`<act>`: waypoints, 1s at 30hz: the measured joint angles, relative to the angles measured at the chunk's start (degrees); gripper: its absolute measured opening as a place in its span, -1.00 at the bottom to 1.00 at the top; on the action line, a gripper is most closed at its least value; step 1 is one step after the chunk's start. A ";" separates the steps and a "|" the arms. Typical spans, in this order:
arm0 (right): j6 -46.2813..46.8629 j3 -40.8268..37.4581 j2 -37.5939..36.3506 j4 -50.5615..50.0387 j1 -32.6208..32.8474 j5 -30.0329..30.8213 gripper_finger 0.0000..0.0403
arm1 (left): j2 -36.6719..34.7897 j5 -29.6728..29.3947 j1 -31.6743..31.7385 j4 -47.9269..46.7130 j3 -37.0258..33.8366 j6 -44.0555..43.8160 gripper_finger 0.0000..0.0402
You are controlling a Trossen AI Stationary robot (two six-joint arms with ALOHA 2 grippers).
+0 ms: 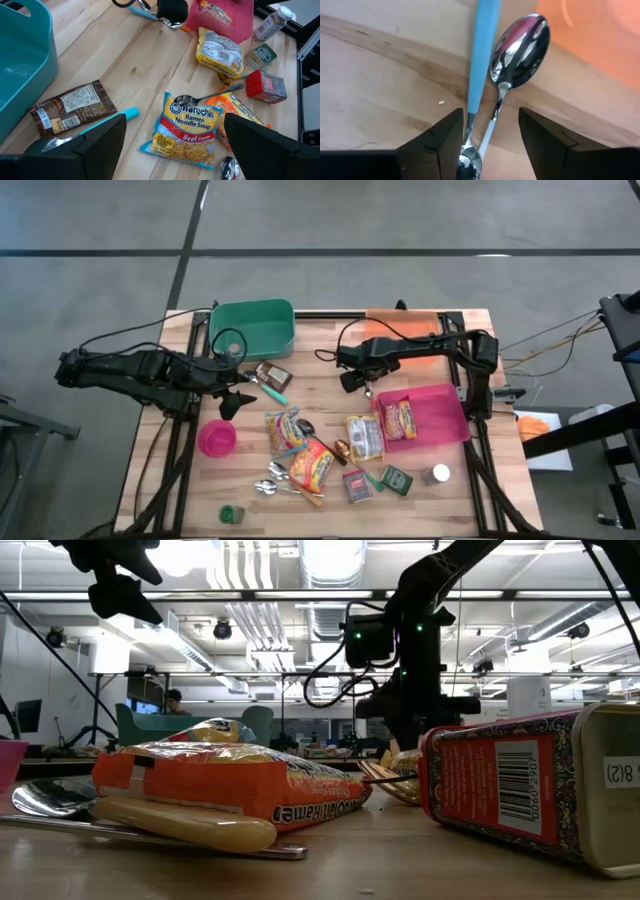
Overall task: Pick & Place Food Item
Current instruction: Put the orange spoon into the orange bin
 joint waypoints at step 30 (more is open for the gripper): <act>1.25 -3.23 -0.48 2.34 -2.01 -1.96 -0.49 | 0.00 0.00 0.02 0.02 0.00 -0.04 0.68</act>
